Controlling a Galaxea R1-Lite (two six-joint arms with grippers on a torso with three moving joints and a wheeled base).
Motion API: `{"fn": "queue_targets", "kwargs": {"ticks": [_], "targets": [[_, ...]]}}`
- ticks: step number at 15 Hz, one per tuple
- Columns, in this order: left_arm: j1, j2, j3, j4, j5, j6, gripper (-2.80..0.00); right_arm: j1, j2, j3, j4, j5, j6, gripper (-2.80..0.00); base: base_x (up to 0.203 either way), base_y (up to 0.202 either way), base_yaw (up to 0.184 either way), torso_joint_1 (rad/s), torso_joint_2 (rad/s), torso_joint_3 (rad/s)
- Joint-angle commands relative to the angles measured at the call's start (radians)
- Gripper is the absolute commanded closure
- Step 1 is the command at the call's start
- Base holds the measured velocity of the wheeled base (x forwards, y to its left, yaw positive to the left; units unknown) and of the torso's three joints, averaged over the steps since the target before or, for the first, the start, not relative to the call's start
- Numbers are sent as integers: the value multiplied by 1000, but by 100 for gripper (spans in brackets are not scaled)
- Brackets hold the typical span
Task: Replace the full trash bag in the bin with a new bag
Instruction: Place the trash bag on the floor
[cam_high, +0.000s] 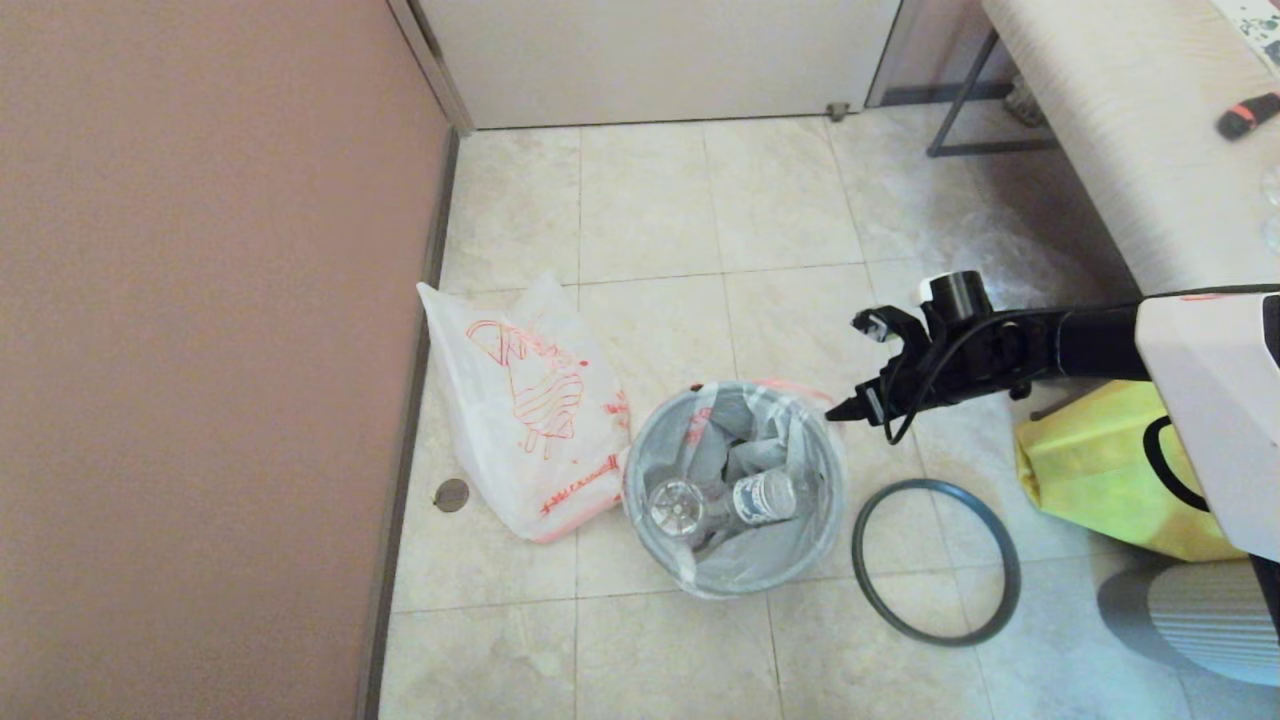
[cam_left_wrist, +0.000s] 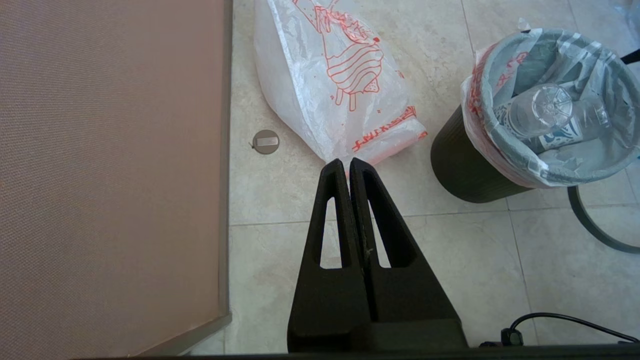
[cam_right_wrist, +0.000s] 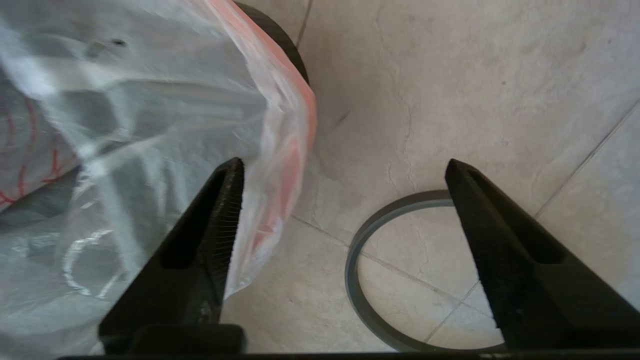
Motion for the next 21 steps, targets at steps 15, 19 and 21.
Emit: {"fn": "queue_targets", "kwargs": {"ticks": [15, 19, 21], "targets": [[0, 0, 0, -1, 0, -1, 0, 32, 117, -6, -152, -208, -45, -280, 0, 0, 0, 0, 0, 0], [0, 0, 0, -1, 0, -1, 0, 30, 132, -7, -157, -260, -57, -280, 0, 0, 0, 0, 0, 0], [0, 0, 0, -1, 0, -1, 0, 21, 139, -7, -185, -303, -57, -280, 0, 0, 0, 0, 0, 0]]}}
